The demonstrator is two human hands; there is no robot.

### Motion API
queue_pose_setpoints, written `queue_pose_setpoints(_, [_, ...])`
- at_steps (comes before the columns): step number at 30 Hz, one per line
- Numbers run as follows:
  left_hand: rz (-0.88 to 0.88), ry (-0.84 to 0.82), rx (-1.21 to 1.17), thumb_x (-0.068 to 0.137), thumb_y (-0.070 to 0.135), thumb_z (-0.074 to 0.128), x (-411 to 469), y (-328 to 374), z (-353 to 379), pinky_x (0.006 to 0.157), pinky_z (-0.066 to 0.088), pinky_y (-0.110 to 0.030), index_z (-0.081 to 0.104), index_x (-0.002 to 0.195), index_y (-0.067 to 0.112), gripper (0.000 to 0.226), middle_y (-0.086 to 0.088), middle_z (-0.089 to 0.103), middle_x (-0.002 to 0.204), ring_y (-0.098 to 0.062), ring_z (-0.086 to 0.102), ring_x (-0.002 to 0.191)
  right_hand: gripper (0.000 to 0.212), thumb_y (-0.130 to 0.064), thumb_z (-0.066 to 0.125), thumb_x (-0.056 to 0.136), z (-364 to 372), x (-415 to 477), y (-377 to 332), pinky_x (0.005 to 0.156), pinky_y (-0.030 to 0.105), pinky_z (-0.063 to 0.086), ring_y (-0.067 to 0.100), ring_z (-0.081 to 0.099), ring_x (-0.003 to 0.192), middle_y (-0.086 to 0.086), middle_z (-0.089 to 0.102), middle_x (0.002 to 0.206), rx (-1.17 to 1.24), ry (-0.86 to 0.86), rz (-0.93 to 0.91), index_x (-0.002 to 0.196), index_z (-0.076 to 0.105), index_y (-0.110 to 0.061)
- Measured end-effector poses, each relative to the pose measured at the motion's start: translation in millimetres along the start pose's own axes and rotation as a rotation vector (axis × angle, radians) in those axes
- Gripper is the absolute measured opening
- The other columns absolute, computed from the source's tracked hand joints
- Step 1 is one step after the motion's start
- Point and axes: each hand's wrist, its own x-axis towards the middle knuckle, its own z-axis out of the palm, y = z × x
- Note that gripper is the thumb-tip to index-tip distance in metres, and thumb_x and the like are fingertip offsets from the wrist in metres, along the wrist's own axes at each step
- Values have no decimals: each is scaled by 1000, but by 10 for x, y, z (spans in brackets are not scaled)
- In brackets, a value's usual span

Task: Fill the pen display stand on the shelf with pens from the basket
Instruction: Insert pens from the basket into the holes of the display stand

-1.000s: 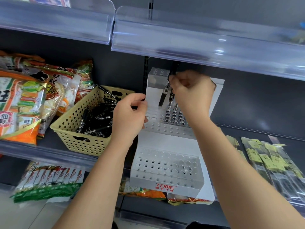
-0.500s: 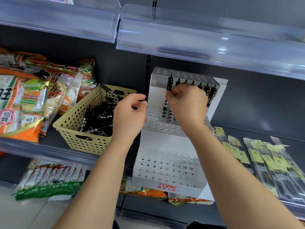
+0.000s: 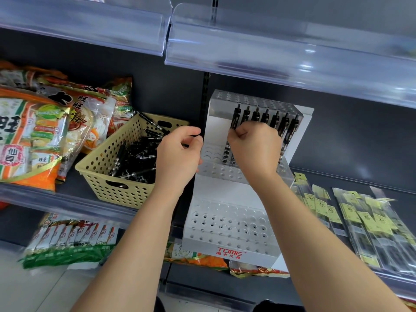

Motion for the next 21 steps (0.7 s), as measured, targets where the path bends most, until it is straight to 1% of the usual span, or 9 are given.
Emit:
queue_pose_setpoints(5, [1, -2, 5, 93, 12, 54, 19, -9, -9, 46, 44, -19, 63, 101, 27, 19, 3, 66, 94, -6, 57, 52, 28, -23, 59, 83, 21, -21, -8, 55, 28, 47, 29, 56, 55, 11, 62, 57, -31, -19, -23, 62, 61, -6])
queue_pose_setpoints(7, [7, 0, 25, 94, 12, 54, 51, -2, -29, 44, 44, -17, 63, 101, 26, 18, 3, 66, 94, -4, 56, 49, 26, -26, 60, 84, 16, -35, -90, 57, 30, 50, 28, 59, 59, 7, 63, 59, -12, -19, -63, 64, 62, -9])
queue_pose_setpoints(10, [19, 10, 84, 95, 12, 53, 179, 21, -134, 43, 45, -18, 63, 99, 26, 17, 2, 66, 91, -6, 57, 50, 24, -28, 64, 85, 33, -68, -297, 58, 29, 48, 23, 58, 57, -1, 62, 56, 65, -58, -170, 64, 63, -17])
queue_pose_setpoints(11, [28, 14, 135, 94, 13, 52, 266, 0, -197, 47, 50, -22, 63, 97, 26, 18, 2, 67, 90, -9, 59, 55, 22, -27, 64, 85, 58, -78, -362, 58, 29, 47, 22, 57, 58, -2, 60, 55, 80, -84, -203, 66, 65, -17])
queue_pose_setpoints(13, [18, 23, 275, 93, 13, 52, 489, -92, -355, 67, 58, -34, 66, 98, 28, 21, 1, 70, 94, -17, 66, 73, 22, -27, 63, 85, 156, -106, -471, 60, 31, 49, 24, 58, 60, -1, 61, 57, 78, -135, -264, 67, 66, -15])
queue_pose_setpoints(15, [-45, 4, 473, 91, 9, 50, 707, -187, -524, 88, 54, -40, 68, 105, 25, 28, 1, 68, 107, -22, 64, 95, 23, -26, 60, 87, 283, -154, -574, 62, 35, 51, 27, 59, 64, 3, 63, 62, 71, -197, -310, 69, 65, -12])
queue_pose_setpoints(17, [-101, -106, 729, 90, 6, 49, 861, -247, -666, 94, 48, -33, 65, 118, 22, 35, -2, 61, 125, -22, 58, 110, 22, -24, 58, 89, 407, -211, -687, 66, 37, 51, 29, 60, 69, 5, 66, 69, 54, -277, -366, 74, 67, -11])
queue_pose_setpoints(19, [-163, -315, 974, 91, 9, 54, 905, -244, -754, 89, 43, -27, 54, 133, 22, 44, -4, 48, 141, -22, 51, 118, 19, -21, 54, 91, 509, -262, -792, 72, 35, 50, 29, 62, 80, 6, 69, 81, -2, -377, -432, 85, 69, -12])
queue_pose_setpoints(21, [-210, -528, 1115, 90, 15, 60, 891, -251, -806, 84, 39, -25, 43, 141, 22, 54, -6, 44, 143, -22, 48, 118, 18, -16, 53, 92, 613, -298, -849, 75, 34, 50, 27, 62, 88, 7, 69, 91, -49, -502, -456, 99, 69, -13])
